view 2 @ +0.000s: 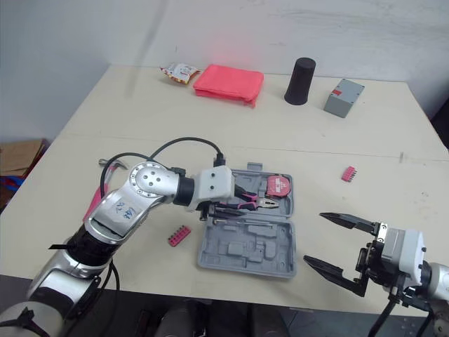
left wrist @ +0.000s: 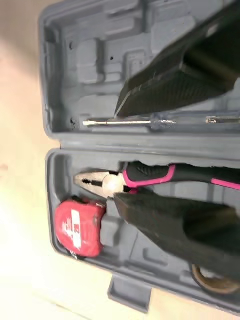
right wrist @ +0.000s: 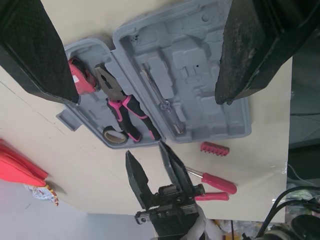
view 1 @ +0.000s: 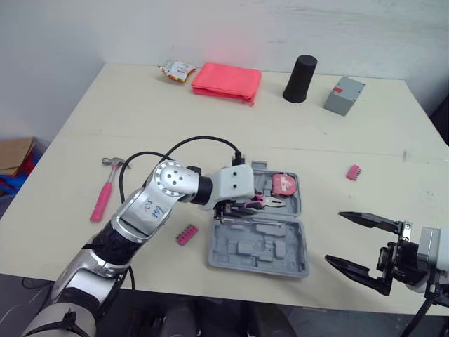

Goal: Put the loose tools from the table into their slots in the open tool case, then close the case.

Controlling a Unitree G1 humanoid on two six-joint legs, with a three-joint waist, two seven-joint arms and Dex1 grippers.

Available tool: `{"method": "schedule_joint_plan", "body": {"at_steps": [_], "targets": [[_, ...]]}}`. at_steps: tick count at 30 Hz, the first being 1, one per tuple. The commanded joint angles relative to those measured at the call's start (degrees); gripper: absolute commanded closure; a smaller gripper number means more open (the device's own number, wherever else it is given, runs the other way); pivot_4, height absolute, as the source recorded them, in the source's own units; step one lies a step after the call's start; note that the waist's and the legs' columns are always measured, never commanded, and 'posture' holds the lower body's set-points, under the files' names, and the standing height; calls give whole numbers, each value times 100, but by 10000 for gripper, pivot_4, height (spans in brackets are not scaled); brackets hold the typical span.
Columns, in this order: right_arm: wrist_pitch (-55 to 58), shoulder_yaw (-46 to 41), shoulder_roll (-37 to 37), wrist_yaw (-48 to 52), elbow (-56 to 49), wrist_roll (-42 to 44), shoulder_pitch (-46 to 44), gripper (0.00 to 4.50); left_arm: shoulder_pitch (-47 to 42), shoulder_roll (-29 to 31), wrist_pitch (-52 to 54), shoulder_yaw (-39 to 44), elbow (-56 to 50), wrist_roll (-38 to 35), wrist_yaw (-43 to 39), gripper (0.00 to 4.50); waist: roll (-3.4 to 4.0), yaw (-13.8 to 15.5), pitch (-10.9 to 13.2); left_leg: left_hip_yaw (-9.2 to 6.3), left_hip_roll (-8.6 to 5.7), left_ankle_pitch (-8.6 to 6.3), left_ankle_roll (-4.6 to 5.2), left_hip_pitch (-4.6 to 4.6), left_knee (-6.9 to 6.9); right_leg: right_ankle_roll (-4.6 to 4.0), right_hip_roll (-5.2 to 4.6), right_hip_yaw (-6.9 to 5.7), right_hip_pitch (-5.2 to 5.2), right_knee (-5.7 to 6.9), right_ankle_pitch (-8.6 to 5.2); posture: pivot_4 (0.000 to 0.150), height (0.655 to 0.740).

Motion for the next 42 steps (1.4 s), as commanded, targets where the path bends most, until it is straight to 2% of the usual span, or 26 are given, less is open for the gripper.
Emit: {"method": "schedule_joint_plan", "body": {"at_steps": [1, 2, 3, 8, 15, 24, 35, 38, 40, 42], "targets": [[-64, 9, -27, 17, -34, 36, -56, 0, 437, -252, -483, 247, 128, -325, 26, 39616, 0, 0, 0, 0, 0, 0, 1, -1, 0, 0, 0, 0, 0, -1, 0, 1500, 7400], [-85, 10, -24, 31, 4, 23, -74, 0, 582, -249, -671, 187, 216, -285, -35, 43731, 0, -3, 0, 0, 0, -1, 1, -1, 0, 1, 0, 0, 0, -2, 0, 1500, 7400], [-105, 8, -20, 45, 38, 13, -89, 0, 697, -292, -789, 170, 318, -266, -34, 44452, 0, -5, 0, 1, 0, -1, 1, -1, -1, 1, 0, 0, -1, -3, 0, 1500, 7400], [-210, -25, -40, 152, 238, -29, -143, 0, 921, -525, -1043, 16, 744, -27, 184, 44452, -1, -1, 0, 0, 0, -1, 0, 0, 0, 1, 2, 0, -2, -1, 1, 1500, 7400], [-303, -140, -120, 209, 415, -97, -252, 0, 1179, -539, -1020, -220, 763, 251, 303, 44452, 0, -11, 0, 2, -2, -9, 6, -1, -2, 4, -2, 0, 0, -6, 3, 1500, 7400], [16, -219, -349, -29, 114, 22, -322, 0, 1355, -651, -985, -230, 1174, 493, 619, 44452, 0, -4, 0, 2, -3, -13, 12, 3, 0, 5, -7, -1, 7, -7, 3, 1500, 7400], [387, -219, -461, -313, -199, 100, -406, 0, 1298, -632, 181, -768, 1648, 865, 901, 44452, -4, -4, -34, -3, -3, -26, 30, 17, -2, 8, -10, -4, 27, -12, 7, 1500, 7400], [398, -182, -440, -345, -158, 83, -444, 0, 1238, -545, 246, -974, 1776, 906, 762, 44452, -6, 0, -61, -9, -5, -28, 33, 22, -2, 9, -11, -6, 38, -17, 8, 1500, 7400], [384, -175, -400, -382, -124, 57, -472, 0, 1229, -515, -220, -935, 1794, 943, 783, 44452, -2, -3, -79, -18, -4, -35, 34, 34, -5, 7, -12, -16, 64, -37, 9, 1500, 7400], [327, -243, -360, -392, -12, 11, -464, 0, 1293, -555, -1164, -494, 1596, 569, 629, 44452, 3, -2, -98, -23, -2, -55, 28, 37, -25, 2, -14, -25, 101, -71, 16, 1500, 7400]]}}
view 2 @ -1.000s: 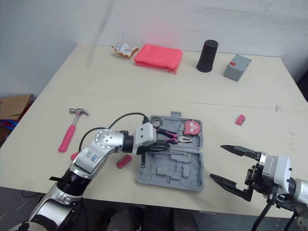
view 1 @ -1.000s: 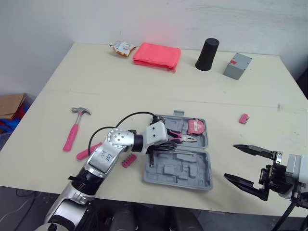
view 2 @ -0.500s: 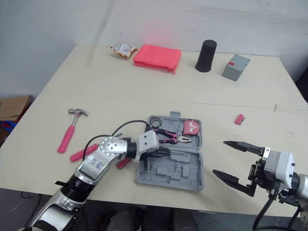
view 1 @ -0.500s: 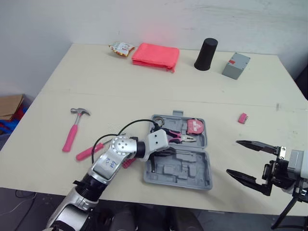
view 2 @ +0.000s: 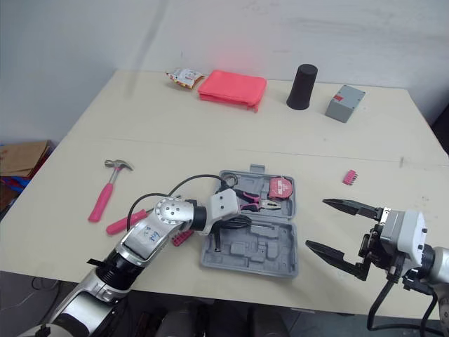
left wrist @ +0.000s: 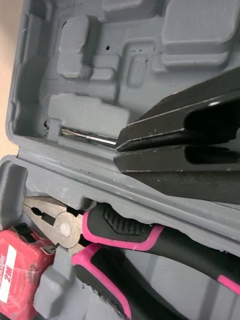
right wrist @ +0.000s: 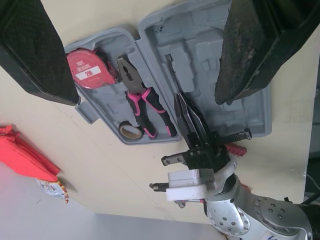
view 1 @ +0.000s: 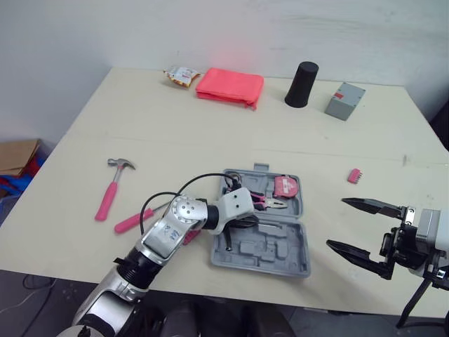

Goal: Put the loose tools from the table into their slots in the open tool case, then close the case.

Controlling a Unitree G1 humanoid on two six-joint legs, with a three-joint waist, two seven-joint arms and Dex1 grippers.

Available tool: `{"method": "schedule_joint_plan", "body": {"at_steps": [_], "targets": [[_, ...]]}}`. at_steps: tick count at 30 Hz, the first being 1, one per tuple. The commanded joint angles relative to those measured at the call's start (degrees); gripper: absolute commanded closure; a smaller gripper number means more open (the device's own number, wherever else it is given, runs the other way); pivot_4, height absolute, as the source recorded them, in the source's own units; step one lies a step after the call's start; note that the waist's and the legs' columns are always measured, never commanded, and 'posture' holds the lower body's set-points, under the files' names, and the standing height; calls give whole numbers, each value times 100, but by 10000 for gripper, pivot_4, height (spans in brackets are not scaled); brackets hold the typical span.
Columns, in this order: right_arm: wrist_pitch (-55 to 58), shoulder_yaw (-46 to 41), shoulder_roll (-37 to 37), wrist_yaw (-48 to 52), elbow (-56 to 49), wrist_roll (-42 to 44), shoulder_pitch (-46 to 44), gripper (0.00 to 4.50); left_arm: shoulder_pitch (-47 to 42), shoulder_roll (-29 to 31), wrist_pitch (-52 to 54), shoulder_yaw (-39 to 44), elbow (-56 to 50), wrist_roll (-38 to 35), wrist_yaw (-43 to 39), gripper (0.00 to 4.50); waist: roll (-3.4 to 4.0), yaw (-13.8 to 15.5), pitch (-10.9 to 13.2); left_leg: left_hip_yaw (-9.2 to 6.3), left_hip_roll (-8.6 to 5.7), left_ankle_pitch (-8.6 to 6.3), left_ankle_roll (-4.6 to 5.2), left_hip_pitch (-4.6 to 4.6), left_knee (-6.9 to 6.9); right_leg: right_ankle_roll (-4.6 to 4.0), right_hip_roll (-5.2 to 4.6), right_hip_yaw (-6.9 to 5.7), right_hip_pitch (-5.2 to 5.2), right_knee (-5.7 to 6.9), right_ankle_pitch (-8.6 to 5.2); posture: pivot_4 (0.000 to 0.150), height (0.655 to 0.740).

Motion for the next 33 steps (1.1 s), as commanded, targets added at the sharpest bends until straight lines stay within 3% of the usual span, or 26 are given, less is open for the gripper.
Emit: {"method": "schedule_joint_plan", "body": {"at_steps": [1, 6, 8, 9, 11, 15, 19, 28, 30, 33], "targets": [[-135, -224, 40, 4, 39, 1, 39, 0, 360, 189, -1172, 371, 261, -164, -276, 44452, 8, -1, -13, 0, 0, -1, 0, 0, -9, -4, -3, -4, 3, -13, 2, 1500, 7400], [-369, -701, -13, 210, 385, -41, 241, 0, 796, 356, -3045, 1693, -190, -1368, -1022, 44452, 15, 9, -9, 13, -1, 41, -9, -34, -54, -9, -5, -11, -75, -38, 19, 1500, 7400], [-498, -888, 7, 281, 552, -65, 277, 0, 915, 467, -3216, 2131, -230, -1633, -1072, 44452, 17, 12, -8, 20, 0, 47, -18, -54, -59, -9, 0, -9, -102, -38, 17, 1500, 7400], [-693, -1042, 1, 388, 772, -151, 303, 0, 996, 722, -3073, 2470, -193, -1714, -1055, 42148, 16, 12, -7, 21, 1, 51, -23, -53, -59, -7, 4, -7, -100, -43, 16, 1500, 7400], [-1024, -1325, -42, 595, 1236, -295, 357, 0, 1204, 1248, -2850, 3112, -69, -1864, -1058, 36484, 16, 0, -5, 25, 1, 51, -23, -51, -64, -2, 7, -1, -99, -50, 13, 1500, 7400], [-1680, -1846, -225, 801, 2347, -613, 344, 0, 1811, 2148, -3069, 4455, 686, -1811, -834, 18829, 22, -52, 6, 43, 6, 43, -19, -43, -78, -2, 9, 10, -99, -68, 12, 1500, 7400], [-2334, -2181, -379, 820, 3512, -893, 333, 0, 2472, 2664, -3651, 5835, 1879, -1782, -527, 1023, 22, -86, 18, 60, 3, 26, -8, -38, -78, -1, -3, 18, -98, -80, 13, 1500, 7400], [-3092, -2125, -194, 379, 4625, -1291, 566, 0, 3890, 3911, -4220, 7874, 4737, -1866, -205, 423, -13, -182, 39, 58, 8, 7, -29, -28, -126, -46, -13, 2, -115, -84, -12, 1500, 7400], [-3162, -2004, -154, 262, 4723, -1332, 519, 0, 4058, 3916, -4227, 8041, 4923, -1922, -192, 423, -5, -183, 44, 60, 7, 6, -30, -23, -133, -48, -18, 1, -113, -83, -13, 1500, 7400], [-3083, -1633, -68, 239, 4444, -1228, 302, 0, 4231, 3615, -4060, 7953, 4372, -2049, -334, 423, -4, -190, 44, 59, 5, -9, -51, -16, -144, -48, -22, -2, -112, -77, -13, 1500, 7400]]}}
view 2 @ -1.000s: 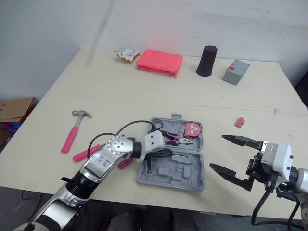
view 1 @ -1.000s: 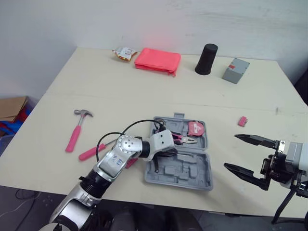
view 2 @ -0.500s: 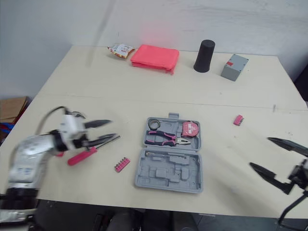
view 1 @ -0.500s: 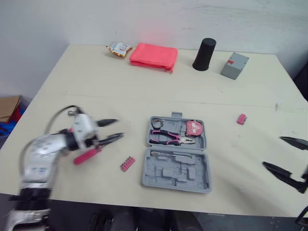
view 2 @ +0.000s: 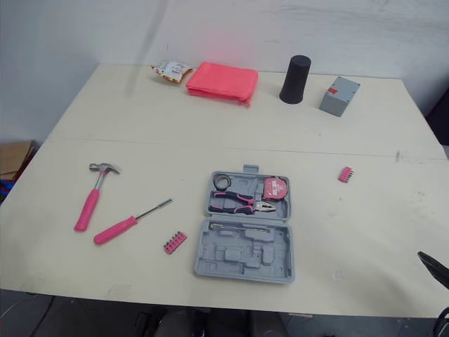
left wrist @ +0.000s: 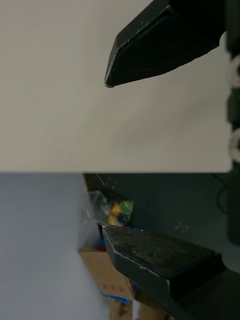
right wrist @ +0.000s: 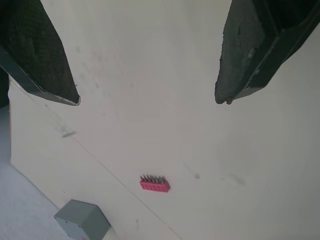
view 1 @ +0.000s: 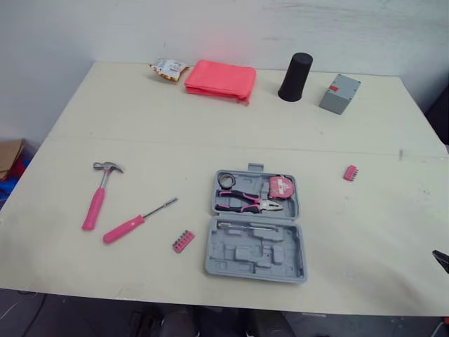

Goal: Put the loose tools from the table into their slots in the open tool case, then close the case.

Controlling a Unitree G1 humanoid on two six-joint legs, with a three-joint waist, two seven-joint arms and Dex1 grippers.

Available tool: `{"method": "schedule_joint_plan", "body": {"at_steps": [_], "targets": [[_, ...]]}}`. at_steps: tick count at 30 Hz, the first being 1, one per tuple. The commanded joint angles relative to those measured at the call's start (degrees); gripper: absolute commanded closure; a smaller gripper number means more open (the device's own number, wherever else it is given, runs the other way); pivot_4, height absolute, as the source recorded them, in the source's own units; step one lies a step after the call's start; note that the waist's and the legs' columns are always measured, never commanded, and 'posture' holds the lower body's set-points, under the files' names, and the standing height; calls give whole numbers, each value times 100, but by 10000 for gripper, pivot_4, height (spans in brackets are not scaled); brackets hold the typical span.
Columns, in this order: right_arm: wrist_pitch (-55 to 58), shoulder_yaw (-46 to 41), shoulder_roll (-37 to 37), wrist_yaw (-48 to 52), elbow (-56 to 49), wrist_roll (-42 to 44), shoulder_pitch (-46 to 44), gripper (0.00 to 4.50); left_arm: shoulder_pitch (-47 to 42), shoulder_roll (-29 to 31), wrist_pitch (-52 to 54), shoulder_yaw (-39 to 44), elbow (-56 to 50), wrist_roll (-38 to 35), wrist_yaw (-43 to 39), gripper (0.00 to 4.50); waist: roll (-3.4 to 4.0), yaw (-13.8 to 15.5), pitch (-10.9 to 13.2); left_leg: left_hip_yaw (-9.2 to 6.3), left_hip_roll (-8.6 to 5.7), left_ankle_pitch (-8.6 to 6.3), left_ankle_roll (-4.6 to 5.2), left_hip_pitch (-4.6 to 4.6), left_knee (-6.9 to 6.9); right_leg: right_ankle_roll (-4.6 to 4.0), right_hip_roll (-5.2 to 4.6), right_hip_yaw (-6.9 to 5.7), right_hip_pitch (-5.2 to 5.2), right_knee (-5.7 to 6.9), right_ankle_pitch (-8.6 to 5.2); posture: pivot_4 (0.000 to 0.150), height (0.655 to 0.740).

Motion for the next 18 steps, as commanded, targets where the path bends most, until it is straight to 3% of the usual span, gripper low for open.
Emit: {"method": "schedule_joint_plan", "body": {"at_steps": [1, 6, 11, 15, 18], "targets": [[26, 331, 80, -65, -400, 188, -217, 0, 82, -281, 154, -29, -620, -235, -71, 423, 0, -2, 0, -1, 0, 2, 2, 3, -4, 0, 0, -3, 1, 4, 0, 1500, 7400], [504, 1097, 208, -177, -1325, 569, -902, 0, -82, -710, 1471, -578, -2163, -402, 365, 423, -4, -1, 3, -5, -1, 28, 1, 3, -3, 0, 3, -6, -12, 50, 1, 1500, 7400], [1324, 1766, 521, -412, -2651, 1374, -1387, 0, -588, -701, 4216, -1351, -4095, -910, 1324, 423, -5, 36, 6, -20, -1, 62, 18, -1, 0, 1, 11, -8, -18, 77, 1, 1500, 7400], [1643, 2159, 655, -432, -3465, 1641, -1472, 0, -1215, -661, 6039, -1579, -4614, -1396, 1826, 423, -5, 42, 7, -26, -2, 81, -7, -9, 11, 3, 17, -10, -23, 89, 0, 1500, 7400], [1794, 2450, 700, -451, -3936, 1769, -1627, 0, -1624, -616, 6583, -1993, -4635, -1142, 2188, 423, -10, -5, 12, -19, 1, 80, -16, -10, 21, 8, 25, 0, -27, 92, -3, 1500, 7400]]}}
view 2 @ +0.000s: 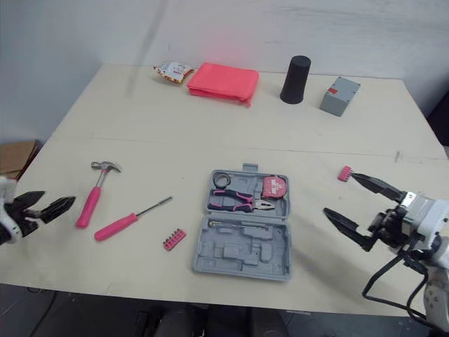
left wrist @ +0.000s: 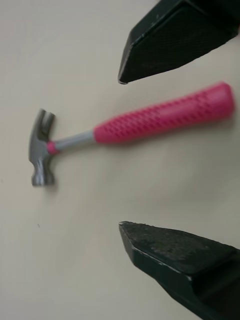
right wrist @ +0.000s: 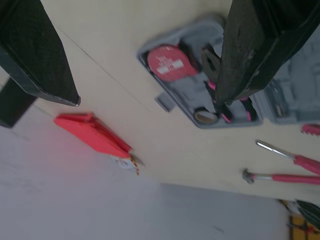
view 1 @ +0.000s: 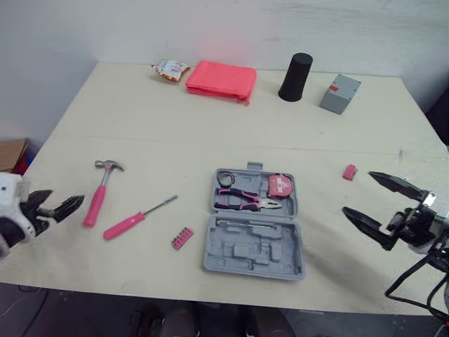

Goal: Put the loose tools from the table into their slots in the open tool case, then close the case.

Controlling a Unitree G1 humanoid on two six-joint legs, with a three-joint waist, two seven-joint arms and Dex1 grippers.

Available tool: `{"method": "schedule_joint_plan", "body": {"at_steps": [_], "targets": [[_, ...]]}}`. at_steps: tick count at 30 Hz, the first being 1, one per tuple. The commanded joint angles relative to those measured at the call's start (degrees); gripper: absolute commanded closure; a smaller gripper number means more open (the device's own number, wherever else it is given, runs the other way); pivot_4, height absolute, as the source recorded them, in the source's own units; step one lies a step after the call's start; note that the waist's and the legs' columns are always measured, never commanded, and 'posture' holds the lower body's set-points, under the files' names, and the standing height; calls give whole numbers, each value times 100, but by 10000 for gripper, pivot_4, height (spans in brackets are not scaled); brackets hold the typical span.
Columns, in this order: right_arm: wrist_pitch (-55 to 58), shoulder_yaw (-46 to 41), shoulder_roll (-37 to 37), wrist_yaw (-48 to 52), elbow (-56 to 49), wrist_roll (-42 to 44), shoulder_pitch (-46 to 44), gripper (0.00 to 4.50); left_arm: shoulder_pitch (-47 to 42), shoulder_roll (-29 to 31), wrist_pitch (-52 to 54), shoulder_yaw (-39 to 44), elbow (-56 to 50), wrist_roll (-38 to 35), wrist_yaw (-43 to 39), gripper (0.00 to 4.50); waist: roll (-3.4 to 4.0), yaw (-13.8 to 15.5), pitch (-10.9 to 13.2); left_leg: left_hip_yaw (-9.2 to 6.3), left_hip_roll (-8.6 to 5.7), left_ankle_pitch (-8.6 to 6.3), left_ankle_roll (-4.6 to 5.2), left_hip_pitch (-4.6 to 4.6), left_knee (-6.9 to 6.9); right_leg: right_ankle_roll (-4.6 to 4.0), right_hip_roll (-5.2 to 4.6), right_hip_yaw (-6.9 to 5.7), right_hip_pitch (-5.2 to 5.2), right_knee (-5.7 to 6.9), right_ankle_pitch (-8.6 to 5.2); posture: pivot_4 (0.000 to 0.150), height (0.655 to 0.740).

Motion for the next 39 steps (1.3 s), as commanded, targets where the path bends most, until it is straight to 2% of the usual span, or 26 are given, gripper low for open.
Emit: {"method": "schedule_joint_plan", "body": {"at_steps": [1, 5, 9, 17, 21, 25, 27, 28, 34, 39], "targets": [[95, 334, 30, 147, -692, 220, -133, 0, -441, 104, 505, -448, -38, 294, 481, 423, -4, -13, 6, 3, 2, 0, 0, 0, 5, 0, 3, 3, -3, 3, 0, 1500, 7400], [165, 834, 113, 305, -1079, 226, -299, 0, -1033, -85, 571, -1064, 328, 758, 887, 423, -9, 27, 11, 0, 4, 0, -1, -2, 26, 0, 6, 2, -4, 20, 0, 1500, 7400], [256, 1055, 201, 264, -1332, 224, -243, 0, -1405, -376, 465, -1325, 738, 993, 1028, 423, -27, 38, 22, 3, 3, -5, 4, -6, 55, 0, 1, 5, -7, 44, 0, 1500, 7400], [102, 1034, 249, 296, -1241, 26, -23, 0, -1574, -571, 557, -1744, 1215, 1136, 650, 423, -24, 97, 22, -1, 2, 8, 8, 10, 60, -2, -1, 3, -4, 74, 0, 1500, 7400], [14, 1010, 288, 309, -1211, -23, 62, 0, -1513, -544, 626, -1858, 1209, 1301, 608, 11091, -7, 125, 13, 0, -3, 10, 13, 17, 60, -3, -7, 4, 1, 77, 1, 1500, 7400], [-125, 987, 329, 339, -1166, -90, 133, 0, -1468, -603, 587, -1859, 1207, 1373, 574, 28775, 2, 159, 8, 0, -5, 9, 12, 17, 59, -3, -9, 5, 1, 75, 1, 1500, 7400], [-159, 1008, 334, 333, -1192, -105, 103, 0, -1497, -648, 500, -1820, 1273, 1420, 606, 36688, 7, 161, 5, 0, -4, 9, 13, 17, 59, -3, -9, 4, 1, 76, 0, 1500, 7400], [-151, 1024, 342, 298, -1214, -95, 61, 0, -1527, -684, 387, -1766, 1327, 1424, 601, 39123, 7, 161, 5, 0, -4, 9, 13, 19, 59, -3, -9, 4, 2, 76, 1, 1500, 7400], [-210, 976, 319, 378, -1136, -106, 111, 0, -1757, -920, -1192, -1043, 1144, 1231, 324, 39170, 10, 196, 7, -15, -4, 8, 27, 18, 58, -6, -9, -8, 5, 80, 2, 1500, 7400], [-271, 792, 204, 512, -1063, -91, 307, 0, -1662, -737, -2650, -1342, 4, 1080, -1105, 39171, -41, 211, 31, -25, -4, 17, 10, -21, 59, -6, -9, -22, -11, 66, 2, 1500, 7400]]}}
